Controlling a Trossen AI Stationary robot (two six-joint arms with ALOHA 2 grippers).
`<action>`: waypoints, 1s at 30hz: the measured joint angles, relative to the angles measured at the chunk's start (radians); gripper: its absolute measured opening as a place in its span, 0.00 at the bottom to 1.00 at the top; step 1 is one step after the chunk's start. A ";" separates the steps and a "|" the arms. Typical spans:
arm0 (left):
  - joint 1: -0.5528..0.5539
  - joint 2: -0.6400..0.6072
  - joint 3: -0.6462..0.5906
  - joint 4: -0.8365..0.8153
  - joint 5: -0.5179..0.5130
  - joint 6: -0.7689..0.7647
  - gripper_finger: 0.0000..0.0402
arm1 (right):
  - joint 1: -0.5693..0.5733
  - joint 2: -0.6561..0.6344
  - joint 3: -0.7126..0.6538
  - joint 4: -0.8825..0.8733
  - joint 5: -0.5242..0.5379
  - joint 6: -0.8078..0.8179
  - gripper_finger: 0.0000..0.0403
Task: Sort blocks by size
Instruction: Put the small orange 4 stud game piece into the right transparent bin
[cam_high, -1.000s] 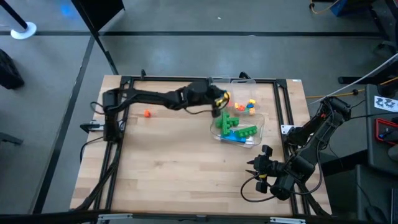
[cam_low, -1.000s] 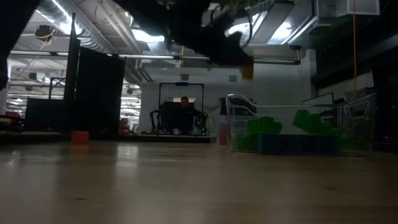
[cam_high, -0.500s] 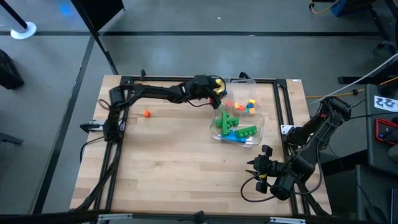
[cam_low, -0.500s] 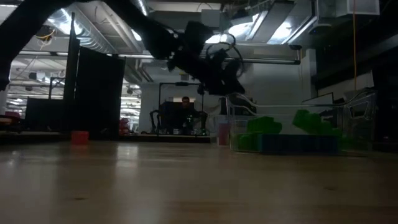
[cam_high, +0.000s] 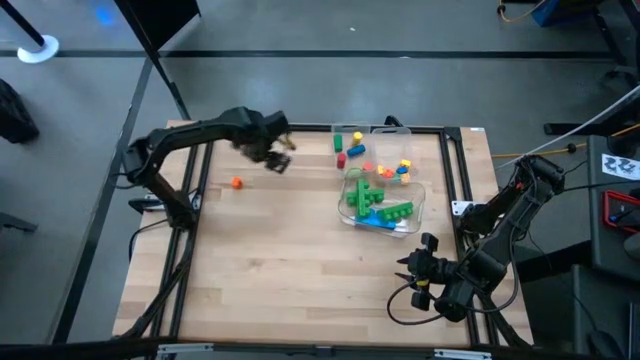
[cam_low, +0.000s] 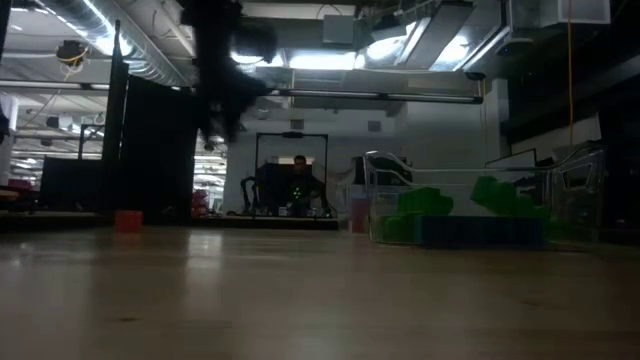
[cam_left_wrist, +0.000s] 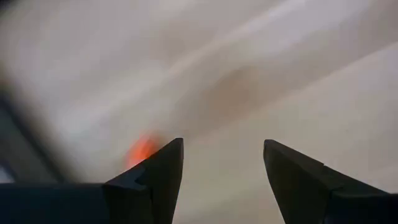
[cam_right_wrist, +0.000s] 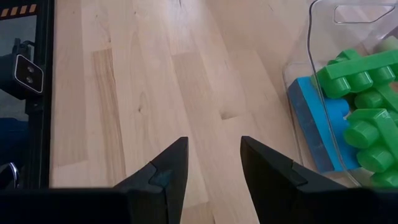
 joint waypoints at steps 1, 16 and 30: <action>0.005 -0.009 -0.005 -0.082 -0.001 -0.036 0.52 | 0.000 0.000 0.000 0.000 0.001 0.000 0.37; 0.065 -0.017 -0.346 -0.014 -0.043 -0.089 0.52 | 0.000 0.000 0.000 0.006 -0.003 0.000 0.37; 0.166 -0.017 -0.539 0.311 -0.029 -0.055 0.51 | 0.000 0.000 0.000 0.009 -0.003 0.000 0.37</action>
